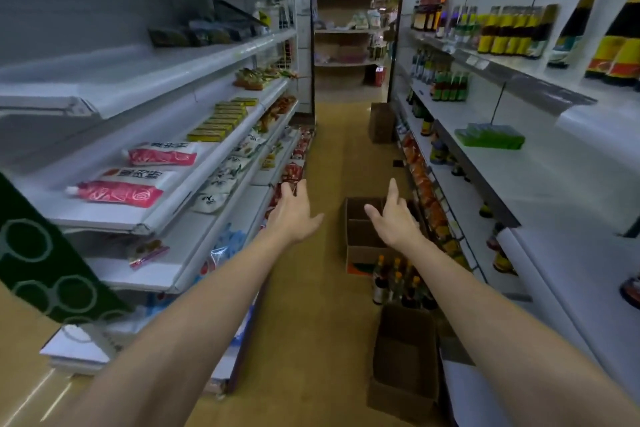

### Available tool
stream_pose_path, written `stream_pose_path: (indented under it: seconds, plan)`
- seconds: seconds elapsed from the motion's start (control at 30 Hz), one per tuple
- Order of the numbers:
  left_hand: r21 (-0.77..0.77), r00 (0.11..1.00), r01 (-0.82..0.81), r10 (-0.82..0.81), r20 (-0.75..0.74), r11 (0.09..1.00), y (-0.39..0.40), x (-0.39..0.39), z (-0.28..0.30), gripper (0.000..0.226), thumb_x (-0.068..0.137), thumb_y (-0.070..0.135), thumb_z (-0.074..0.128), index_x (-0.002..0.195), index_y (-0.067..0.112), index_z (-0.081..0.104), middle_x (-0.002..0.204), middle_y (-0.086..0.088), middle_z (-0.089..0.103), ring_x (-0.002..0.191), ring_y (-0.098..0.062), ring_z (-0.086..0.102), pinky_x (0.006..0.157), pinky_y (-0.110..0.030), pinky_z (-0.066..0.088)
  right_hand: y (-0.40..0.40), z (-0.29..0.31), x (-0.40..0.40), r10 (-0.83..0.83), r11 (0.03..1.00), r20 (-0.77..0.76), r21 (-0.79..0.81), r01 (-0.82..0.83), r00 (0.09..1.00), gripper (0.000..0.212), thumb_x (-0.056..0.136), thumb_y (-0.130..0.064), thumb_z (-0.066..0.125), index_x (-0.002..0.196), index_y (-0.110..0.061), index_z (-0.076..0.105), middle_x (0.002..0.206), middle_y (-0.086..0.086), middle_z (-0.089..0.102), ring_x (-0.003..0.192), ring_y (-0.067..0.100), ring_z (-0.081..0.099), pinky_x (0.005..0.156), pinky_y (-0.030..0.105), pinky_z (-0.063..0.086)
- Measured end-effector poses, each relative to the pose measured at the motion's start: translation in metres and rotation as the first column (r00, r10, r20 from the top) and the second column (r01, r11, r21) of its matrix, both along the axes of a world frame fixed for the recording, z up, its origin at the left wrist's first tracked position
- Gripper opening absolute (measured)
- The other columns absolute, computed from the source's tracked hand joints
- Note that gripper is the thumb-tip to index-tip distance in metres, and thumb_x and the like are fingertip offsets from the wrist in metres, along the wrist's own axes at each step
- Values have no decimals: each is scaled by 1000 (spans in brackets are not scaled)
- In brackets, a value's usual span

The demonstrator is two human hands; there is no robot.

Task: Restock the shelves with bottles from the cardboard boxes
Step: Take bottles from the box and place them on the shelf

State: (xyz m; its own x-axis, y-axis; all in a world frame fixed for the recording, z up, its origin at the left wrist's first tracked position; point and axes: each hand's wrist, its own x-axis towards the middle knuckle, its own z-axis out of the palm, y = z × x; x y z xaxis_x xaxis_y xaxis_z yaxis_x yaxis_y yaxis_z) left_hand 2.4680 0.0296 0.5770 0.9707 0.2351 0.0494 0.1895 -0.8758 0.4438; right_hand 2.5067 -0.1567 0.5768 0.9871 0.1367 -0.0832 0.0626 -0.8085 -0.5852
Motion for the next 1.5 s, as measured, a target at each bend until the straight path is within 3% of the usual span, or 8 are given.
stream_pose_path:
  seconds: [0.37,0.57,0.73,0.9,1.03,1.23,1.4,1.5]
  plan:
    - [43,996,82,-81,-32,996,121,204,-3,83,92,36,58,151,21,1,155,-19,-10,123,-36,48,98,-44,46,121,7,186,124,979,60,-169,-112,990,81,99,-38,46,150,-32,-16,154,14,15,124,35,46,105,54,36]
    - [20,993,115,-114,-35,993,146,310,-7,70,90,35,60,145,17,21,153,-14,9,125,-34,45,97,-46,47,156,6,271,223,953,161,-242,-181,961,77,97,-26,50,152,-34,-4,145,10,19,95,26,54,85,40,49]
    - [91,977,208,-203,-57,974,142,403,-30,70,92,39,57,146,14,21,150,-15,20,127,-33,42,102,-44,43,158,-19,363,166,963,125,-232,-133,978,74,95,-25,56,152,-23,10,153,10,-1,135,33,28,105,39,37]
    - [274,969,246,-226,-104,930,148,498,-28,71,91,48,52,146,15,21,149,-14,20,139,-35,17,112,-51,24,163,-37,474,126,961,15,-248,-119,992,70,92,-33,59,150,-38,18,156,2,-20,144,34,-1,113,56,14]
    - [312,975,220,-195,-111,924,163,570,-17,69,90,48,54,144,16,25,147,-15,21,138,-35,17,110,-51,22,174,-49,547,106,971,-38,-211,-111,994,73,92,-42,58,151,-37,15,157,2,-22,145,33,-8,113,59,7]
    - [349,958,267,-208,-199,898,168,655,-38,67,87,47,58,139,16,29,147,-15,16,138,-35,14,109,-53,21,173,-74,620,54,983,-112,-166,-72,992,80,89,-51,58,152,-32,13,157,4,-15,144,37,-1,113,60,10]
    - [319,925,364,-300,-233,875,159,742,-57,70,86,47,59,142,17,29,152,-9,11,141,-31,9,113,-56,16,165,-81,692,-65,993,-124,-106,52,990,83,90,-49,58,152,-36,5,156,3,-12,140,35,21,114,57,14]
    - [282,904,423,-381,-193,861,161,789,-62,69,90,44,56,146,18,25,153,-10,13,139,-30,23,114,-55,14,172,-85,738,-118,992,-108,-51,113,987,90,90,-45,60,152,-34,-4,156,5,-5,137,34,32,112,55,26]
